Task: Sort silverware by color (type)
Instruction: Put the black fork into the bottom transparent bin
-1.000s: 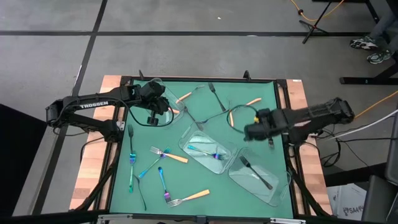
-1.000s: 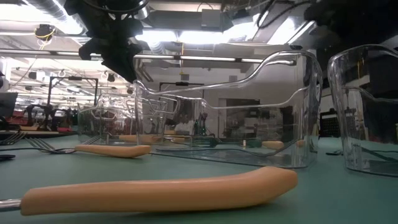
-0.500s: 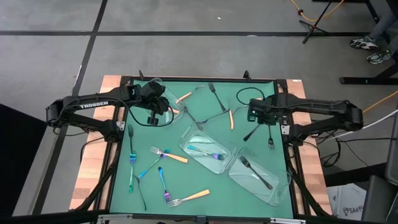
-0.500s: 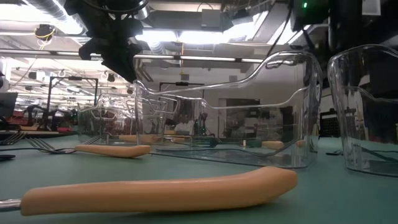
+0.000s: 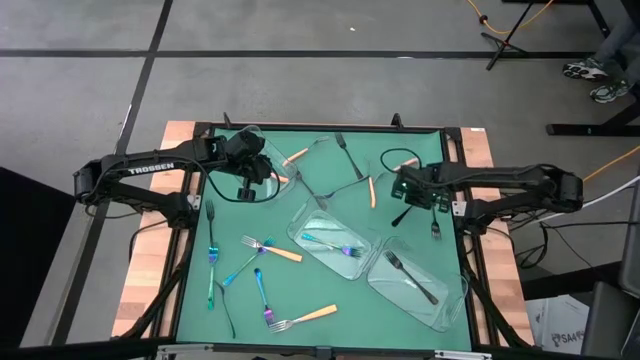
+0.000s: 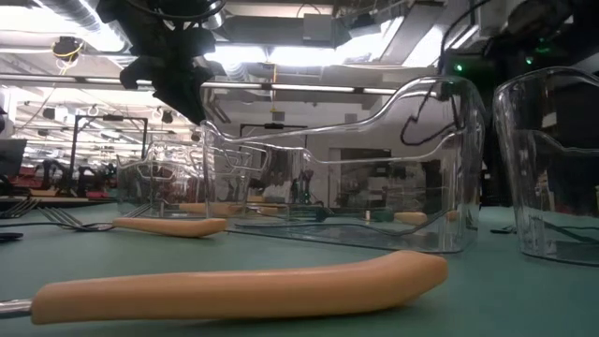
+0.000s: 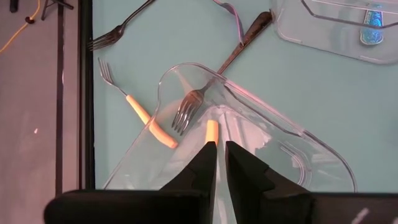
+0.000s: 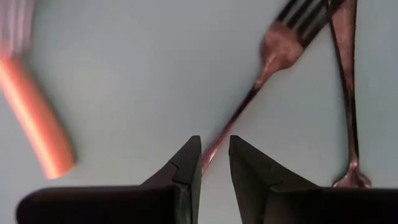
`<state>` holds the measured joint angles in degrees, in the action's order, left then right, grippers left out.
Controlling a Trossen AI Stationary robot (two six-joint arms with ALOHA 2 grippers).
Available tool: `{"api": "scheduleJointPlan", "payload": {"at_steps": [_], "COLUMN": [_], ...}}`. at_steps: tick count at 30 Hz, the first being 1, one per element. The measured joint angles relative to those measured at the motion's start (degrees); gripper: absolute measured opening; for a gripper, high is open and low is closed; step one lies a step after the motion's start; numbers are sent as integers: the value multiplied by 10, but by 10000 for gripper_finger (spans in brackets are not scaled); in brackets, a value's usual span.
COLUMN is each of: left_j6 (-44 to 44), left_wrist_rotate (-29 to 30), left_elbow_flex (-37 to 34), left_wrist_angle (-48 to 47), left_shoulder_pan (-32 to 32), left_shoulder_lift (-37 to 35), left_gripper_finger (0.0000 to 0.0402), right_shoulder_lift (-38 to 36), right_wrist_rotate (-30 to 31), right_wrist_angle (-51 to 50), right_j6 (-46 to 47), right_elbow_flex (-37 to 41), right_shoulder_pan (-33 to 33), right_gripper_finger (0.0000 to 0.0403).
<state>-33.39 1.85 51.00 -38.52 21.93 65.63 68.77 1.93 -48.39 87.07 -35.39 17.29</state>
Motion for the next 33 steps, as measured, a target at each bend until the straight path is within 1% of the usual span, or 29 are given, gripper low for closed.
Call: {"api": "scheduleJointPlan", "payload": {"at_steps": [7, 12, 17, 23, 27, 33], "left_j6": [0, 0, 0, 3, 3, 3], "left_wrist_rotate": [0, 0, 0, 0, 0, 0], "left_elbow_flex": [0, 0, 0, 0, 0, 0], "left_wrist_angle": [0, 0, 0, 0, 0, 0], "left_shoulder_pan": [0, 0, 0, 0, 0, 0], "left_shoulder_lift": [0, 0, 0, 0, 0, 0], "left_gripper_finger": [29, 29, 29, 29, 29, 29], "right_shoulder_lift": [0, 0, 0, 0, 0, 7], "right_wrist_rotate": [18, 30, 51, 55, 80, 81], "right_wrist_angle": [13, 48, 54, 53, 53, 45], "right_j6": [44, 49, 64, 63, 74, 75], "right_elbow_flex": [38, 50, 51, 51, 51, 51], "right_shoulder_pan": [0, 0, 0, 0, 0, 0], "right_gripper_finger": [69, 69, 69, 69, 69, 69]}}
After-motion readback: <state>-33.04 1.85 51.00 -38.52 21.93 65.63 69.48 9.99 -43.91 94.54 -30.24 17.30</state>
